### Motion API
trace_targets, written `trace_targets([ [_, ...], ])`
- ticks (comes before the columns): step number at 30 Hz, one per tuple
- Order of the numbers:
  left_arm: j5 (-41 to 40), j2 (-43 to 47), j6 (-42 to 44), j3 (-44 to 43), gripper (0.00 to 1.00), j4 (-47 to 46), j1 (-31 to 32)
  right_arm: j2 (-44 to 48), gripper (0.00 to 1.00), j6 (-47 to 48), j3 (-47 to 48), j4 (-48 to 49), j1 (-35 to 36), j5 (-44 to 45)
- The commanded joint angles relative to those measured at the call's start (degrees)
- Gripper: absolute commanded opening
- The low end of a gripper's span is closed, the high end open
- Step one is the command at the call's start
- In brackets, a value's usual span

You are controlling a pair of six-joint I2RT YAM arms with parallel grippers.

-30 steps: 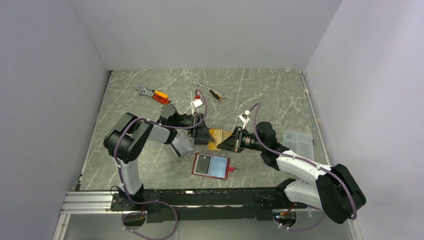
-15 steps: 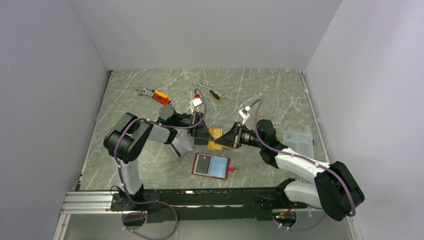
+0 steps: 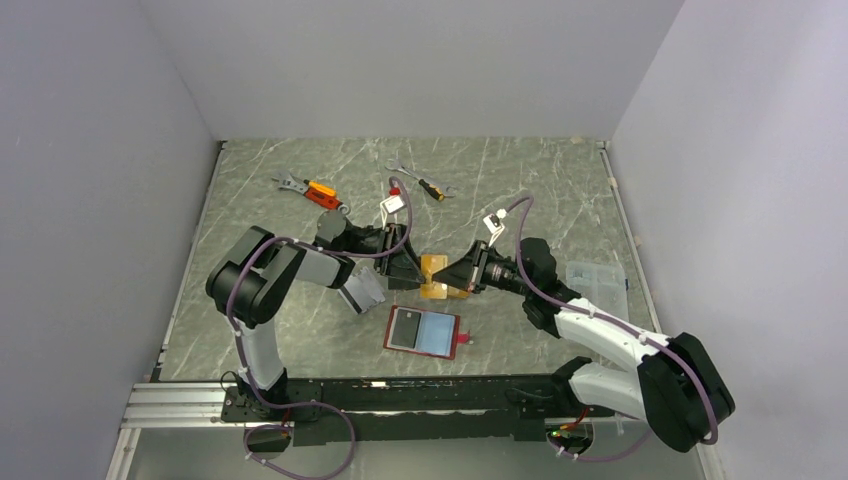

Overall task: Put the credit cards into the card holder
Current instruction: Turn over the card slot in the card holder.

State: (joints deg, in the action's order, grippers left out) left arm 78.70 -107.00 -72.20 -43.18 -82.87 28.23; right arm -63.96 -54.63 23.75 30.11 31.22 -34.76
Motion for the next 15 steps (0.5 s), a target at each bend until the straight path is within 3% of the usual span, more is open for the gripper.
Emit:
trace_targets([
  [1,1.36,2.44,-3.92,-0.94,0.44,-8.26,0.01,2.26,0.00,3.80,1.49,-4.70,-0.06,0.97],
  [5,1.77,1.90,-7.12,-1.67,0.43,-12.28,-0.66,1.91,0.00,4.14,-0.31,-5.36,-0.03,-0.52],
  [15,2.48,4.57,-7.05,-1.90,0.40,-12.40,-2.70,3.25,0.00,5.41,-2.21,-9.49,0.16,-1.14],
])
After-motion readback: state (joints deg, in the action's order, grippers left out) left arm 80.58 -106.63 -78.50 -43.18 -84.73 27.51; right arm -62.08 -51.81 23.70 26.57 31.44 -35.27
